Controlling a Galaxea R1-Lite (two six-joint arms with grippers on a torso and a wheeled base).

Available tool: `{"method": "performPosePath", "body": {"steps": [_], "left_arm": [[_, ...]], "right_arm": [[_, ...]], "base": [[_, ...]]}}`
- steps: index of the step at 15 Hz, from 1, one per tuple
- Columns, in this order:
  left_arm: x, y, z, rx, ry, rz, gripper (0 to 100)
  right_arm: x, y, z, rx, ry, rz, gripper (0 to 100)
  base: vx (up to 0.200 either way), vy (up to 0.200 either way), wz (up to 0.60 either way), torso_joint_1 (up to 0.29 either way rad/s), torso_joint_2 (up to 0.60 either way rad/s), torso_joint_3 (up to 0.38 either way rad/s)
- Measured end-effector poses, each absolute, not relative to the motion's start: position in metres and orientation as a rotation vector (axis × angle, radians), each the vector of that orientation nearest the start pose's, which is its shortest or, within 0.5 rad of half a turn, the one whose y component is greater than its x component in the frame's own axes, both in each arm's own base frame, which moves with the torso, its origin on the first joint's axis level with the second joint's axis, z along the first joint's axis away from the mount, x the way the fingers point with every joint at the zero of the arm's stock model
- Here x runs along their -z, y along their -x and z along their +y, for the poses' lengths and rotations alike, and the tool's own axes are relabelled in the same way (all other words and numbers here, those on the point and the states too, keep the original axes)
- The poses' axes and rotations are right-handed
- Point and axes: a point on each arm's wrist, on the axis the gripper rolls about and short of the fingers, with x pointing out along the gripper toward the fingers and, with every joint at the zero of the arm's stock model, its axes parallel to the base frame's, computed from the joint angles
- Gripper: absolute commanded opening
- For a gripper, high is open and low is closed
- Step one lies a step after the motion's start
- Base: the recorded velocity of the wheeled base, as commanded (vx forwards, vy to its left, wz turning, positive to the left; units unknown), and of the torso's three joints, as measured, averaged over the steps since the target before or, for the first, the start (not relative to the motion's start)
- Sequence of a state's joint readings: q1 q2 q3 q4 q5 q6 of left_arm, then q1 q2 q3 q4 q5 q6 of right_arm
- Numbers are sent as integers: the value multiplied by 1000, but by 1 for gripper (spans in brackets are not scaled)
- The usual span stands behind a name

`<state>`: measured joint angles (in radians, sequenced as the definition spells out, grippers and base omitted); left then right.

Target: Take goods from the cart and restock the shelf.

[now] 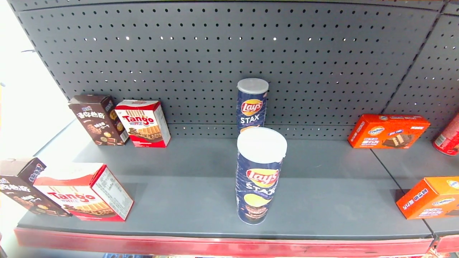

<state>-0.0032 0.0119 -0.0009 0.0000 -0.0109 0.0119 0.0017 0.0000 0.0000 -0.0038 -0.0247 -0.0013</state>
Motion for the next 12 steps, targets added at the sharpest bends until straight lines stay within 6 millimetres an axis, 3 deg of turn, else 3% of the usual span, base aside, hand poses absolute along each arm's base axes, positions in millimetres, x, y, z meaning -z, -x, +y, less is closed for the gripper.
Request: {"method": "performPosePath", "body": {"steps": [1,12], "left_arm": [[-76,22,0,14,-11,11,100],[-76,22,0,15,-11,11,100]], "right_arm": [[-76,23,-1,23,1,-4,100],[-76,23,-1,23,3,-4,100]], "base": [[-200,0,0,22,12,2],[0,0,0,0,0,0]]}}
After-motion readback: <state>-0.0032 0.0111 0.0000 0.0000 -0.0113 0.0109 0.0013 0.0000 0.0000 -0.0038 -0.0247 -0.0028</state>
